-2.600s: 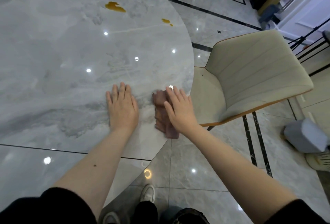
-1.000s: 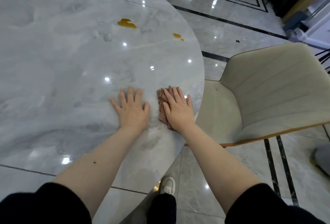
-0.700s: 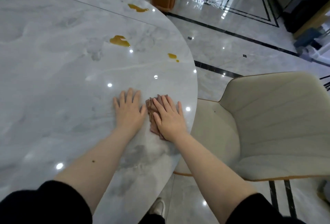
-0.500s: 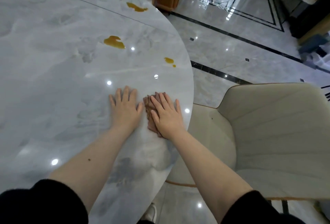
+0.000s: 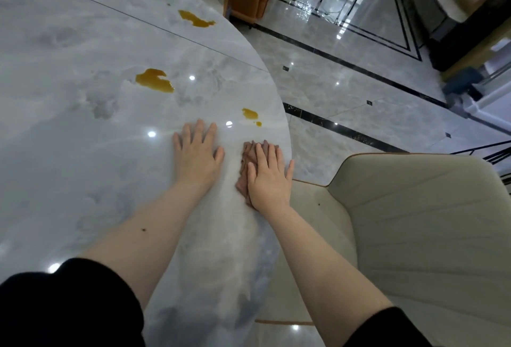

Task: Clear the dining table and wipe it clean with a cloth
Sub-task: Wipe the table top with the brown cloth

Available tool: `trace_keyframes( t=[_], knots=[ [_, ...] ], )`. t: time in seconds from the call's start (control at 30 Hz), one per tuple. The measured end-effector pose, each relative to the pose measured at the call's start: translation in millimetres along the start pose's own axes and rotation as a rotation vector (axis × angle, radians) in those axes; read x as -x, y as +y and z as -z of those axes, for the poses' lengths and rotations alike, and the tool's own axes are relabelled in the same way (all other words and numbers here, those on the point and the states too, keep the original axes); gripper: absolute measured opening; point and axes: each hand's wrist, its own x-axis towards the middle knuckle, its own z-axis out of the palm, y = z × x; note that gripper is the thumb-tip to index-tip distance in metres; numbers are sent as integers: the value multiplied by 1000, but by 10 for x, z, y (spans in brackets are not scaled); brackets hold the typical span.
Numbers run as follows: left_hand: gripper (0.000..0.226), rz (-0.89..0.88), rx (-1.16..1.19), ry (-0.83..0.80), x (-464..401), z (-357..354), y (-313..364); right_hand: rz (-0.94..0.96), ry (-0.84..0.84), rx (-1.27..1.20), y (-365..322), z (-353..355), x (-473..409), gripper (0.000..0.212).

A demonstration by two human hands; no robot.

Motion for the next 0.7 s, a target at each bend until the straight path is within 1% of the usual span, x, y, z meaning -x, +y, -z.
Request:
trace_keyframes(
  t=[0.3, 0.43, 0.57, 0.7],
  knots=[
    [55, 43, 3, 39, -274, -108, 55, -165, 71, -56, -15, -6, -625, 53],
    [59, 54, -34, 39, -288, -125, 52, -177, 89, -64, -37, -7, -953, 53],
    [68, 77, -51, 52, -298, -131, 56, -84, 103, -51, -49, 1, -1201, 52],
    [67, 81, -58, 61, -294, -142, 49, 110, 32, 2, -37, 64, -1412, 52]
  ],
)
